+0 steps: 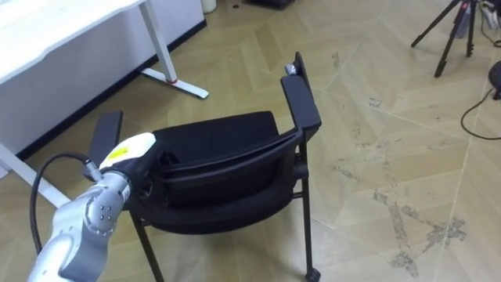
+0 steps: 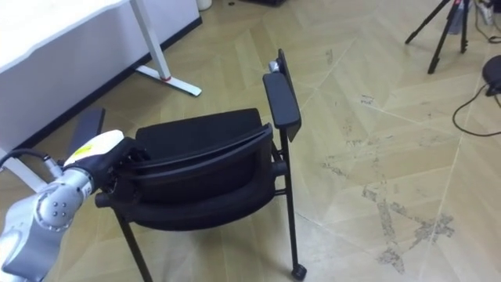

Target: Push chair

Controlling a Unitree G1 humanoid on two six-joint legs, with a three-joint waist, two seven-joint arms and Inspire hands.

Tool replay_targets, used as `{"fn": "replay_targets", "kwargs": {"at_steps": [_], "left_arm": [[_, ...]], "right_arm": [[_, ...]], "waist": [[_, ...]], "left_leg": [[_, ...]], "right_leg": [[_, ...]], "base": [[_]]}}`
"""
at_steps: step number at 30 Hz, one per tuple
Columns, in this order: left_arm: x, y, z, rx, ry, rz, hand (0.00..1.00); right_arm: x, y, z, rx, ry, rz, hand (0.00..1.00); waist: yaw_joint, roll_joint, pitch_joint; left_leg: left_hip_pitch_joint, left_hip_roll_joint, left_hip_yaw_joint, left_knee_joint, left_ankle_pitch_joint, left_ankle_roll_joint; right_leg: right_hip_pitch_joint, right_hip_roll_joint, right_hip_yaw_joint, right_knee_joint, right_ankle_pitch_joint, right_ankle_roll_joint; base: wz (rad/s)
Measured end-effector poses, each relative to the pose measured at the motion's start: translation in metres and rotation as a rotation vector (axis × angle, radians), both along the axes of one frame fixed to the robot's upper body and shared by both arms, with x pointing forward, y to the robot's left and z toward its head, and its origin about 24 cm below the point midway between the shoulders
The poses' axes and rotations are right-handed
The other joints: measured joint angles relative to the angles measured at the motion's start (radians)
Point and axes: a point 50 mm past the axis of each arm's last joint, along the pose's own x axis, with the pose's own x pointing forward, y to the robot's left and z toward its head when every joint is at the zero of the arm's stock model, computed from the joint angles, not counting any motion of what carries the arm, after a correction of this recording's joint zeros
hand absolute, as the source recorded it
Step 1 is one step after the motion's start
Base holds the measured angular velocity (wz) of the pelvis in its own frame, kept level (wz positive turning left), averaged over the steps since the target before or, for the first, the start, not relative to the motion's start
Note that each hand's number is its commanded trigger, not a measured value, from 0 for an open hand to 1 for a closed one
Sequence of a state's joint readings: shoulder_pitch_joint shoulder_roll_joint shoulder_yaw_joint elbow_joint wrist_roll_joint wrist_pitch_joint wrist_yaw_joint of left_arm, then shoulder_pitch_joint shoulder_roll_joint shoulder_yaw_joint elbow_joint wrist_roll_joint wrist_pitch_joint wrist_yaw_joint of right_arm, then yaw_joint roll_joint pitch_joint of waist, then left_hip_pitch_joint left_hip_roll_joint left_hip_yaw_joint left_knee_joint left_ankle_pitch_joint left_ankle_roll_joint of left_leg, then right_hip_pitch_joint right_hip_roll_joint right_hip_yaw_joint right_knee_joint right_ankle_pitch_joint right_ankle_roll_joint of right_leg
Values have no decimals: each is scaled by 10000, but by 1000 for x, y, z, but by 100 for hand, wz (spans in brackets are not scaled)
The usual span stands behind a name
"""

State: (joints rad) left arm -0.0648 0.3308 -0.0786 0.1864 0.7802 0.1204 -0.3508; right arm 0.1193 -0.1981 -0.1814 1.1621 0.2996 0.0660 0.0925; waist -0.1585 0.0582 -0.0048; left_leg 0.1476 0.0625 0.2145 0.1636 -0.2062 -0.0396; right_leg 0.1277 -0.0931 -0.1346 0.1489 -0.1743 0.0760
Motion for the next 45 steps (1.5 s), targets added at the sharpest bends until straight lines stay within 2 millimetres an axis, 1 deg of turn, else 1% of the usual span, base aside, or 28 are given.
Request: {"fn": "replay_targets", "kwargs": {"at_steps": [7,12,15,17,19,20,21,22,24,25,26,27,28,30,32,34,36,37,38,39,41,43,45], "left_arm": [[0,0,0,3,-32,-28,100],[2,1,3,67,-137,-34,100],[2,2,3,82,-134,-31,100],[2,3,4,132,-157,-39,100],[2,3,6,180,-213,-81,100],[2,3,8,226,-269,-115,100],[2,5,10,292,-291,-153,100],[2,5,11,332,-298,-171,100],[2,7,13,435,-329,-200,100],[2,8,13,457,-351,-204,100],[3,7,15,479,-447,-225,100],[3,8,16,504,-484,-231,100],[3,8,16,517,-489,-231,100],[3,9,16,574,-513,-236,100],[2,9,16,584,-585,-229,100],[2,9,16,592,-672,-255,100],[2,10,16,593,-688,-207,100],[1,11,16,600,-680,-187,100],[0,11,15,609,-741,-166,100],[0,11,16,605,-788,-165,100],[-1,12,14,619,-851,-182,100],[-3,12,12,635,-892,-183,100],[-2,10,12,662,-981,-225,100]], "right_arm": [[0,1,0,70,-20,66,0],[1,-5,2,-597,388,1200,0],[3,-22,8,-1643,811,2238,0],[8,-32,14,-2234,823,2623,0],[13,-41,19,-2775,766,2789,0],[18,-46,23,-3139,588,2676,0],[24,-50,26,-3464,403,2520,0],[28,-52,29,-3646,290,2513,0],[48,-61,41,-4272,-417,2419,0],[54,-64,46,-4513,-643,2468,0],[65,-70,56,-4968,-1108,2491,0],[76,-77,68,-5433,-1647,2330,0],[80,-80,73,-5687,-1907,2255,0],[98,-87,96,-6686,-2795,2287,0],[109,-89,110,-7357,-3470,2155,0],[117,-88,121,-7863,-3997,2131,0],[132,-83,140,-8485,-4925,2169,0],[135,-82,145,-8647,-5128,2198,0],[141,-79,155,-9129,-5511,2344,0],[144,-78,161,-9418,-5709,2435,0],[154,-71,181,-10606,-6315,2956,0],[161,-65,189,-11143,-6603,3247,0],[168,-54,201,-11547,-7192,3633,0]], "waist": [[23,-1,1],[-14,-8,2],[1,-32,6],[3,-73,16],[12,-170,28],[18,-257,37],[14,-349,28],[12,-394,28],[-1,-540,28],[-2,-566,26],[-2,-592,22],[-3,-615,30],[1,-625,27],[11,-645,25],[22,-648,25],[24,-655,25],[25,-632,18],[25,-627,18],[34,-615,9],[38,-601,1],[61,-578,-4],[94,-577,-4],[206,-560,-6]], "left_leg": [[14,0,-4,1,0,0],[-18,0,-2,4,0,0],[-22,-2,9,3,0,0],[-23,-1,10,5,0,0],[-14,-2,6,4,0,0],[-18,-1,-2,4,0,0],[-16,0,-5,4,0,0],[-13,-1,-4,3,0,0],[-10,-1,10,7,0,0],[-23,-1,17,6,0,0],[-38,-1,20,12,0,0],[-68,-1,19,10,0,0],[-71,0,20,11,0,0],[-65,0,31,16,0,0],[-54,0,38,15,0,0],[-75,0,71,13,0,0],[-212,-1,112,21,0,0],[-223,0,115,21,0,0],[-257,-1,137,21,0,0],[-293,-1,154,22,0,0],[-340,0,181,28,1,0],[-320,-1,207,27,0,0],[-308,0,260,19,1,0]], "right_leg": [[-46,0,2,16,-11,-5],[-59,0,14,37,-9,-7],[-77,0,42,60,-9,-7],[-84,5,58,67,-11,-6],[-83,5,66,72,-11,-6],[-85,9,62,71,-10,-6],[-87,9,54,70,-10,-7],[-88,8,54,72,-10,-7],[-118,3,65,156,-22,-11],[-164,-3,72,218,-42,-11],[-232,-4,78,236,-44,-11],[-276,-5,79,264,-44,-11],[-292,-6,86,282,-44,-11],[-316,-6,130,307,-44,-12],[-342,-5,173,350,-44,-12],[-394,-5,200,383,-44,-12],[-477,-5,264,473,-43,-12],[-499,-5,268,504,-44,-12],[-574,-5,283,549,-50,-13],[-614,-5,293,556,-50,-13],[-682,-3,308,576,-49,-15],[-688,-4,342,591,-48,-15],[-750,-2,384,620,-47,-15]], "base": [[0],[0],[0],[0],[0],[0],[0],[0],[0],[0],[0],[0],[0],[-5],[-5],[-5],[-6],[0],[0],[-4],[-4],[-5],[-7]]}}
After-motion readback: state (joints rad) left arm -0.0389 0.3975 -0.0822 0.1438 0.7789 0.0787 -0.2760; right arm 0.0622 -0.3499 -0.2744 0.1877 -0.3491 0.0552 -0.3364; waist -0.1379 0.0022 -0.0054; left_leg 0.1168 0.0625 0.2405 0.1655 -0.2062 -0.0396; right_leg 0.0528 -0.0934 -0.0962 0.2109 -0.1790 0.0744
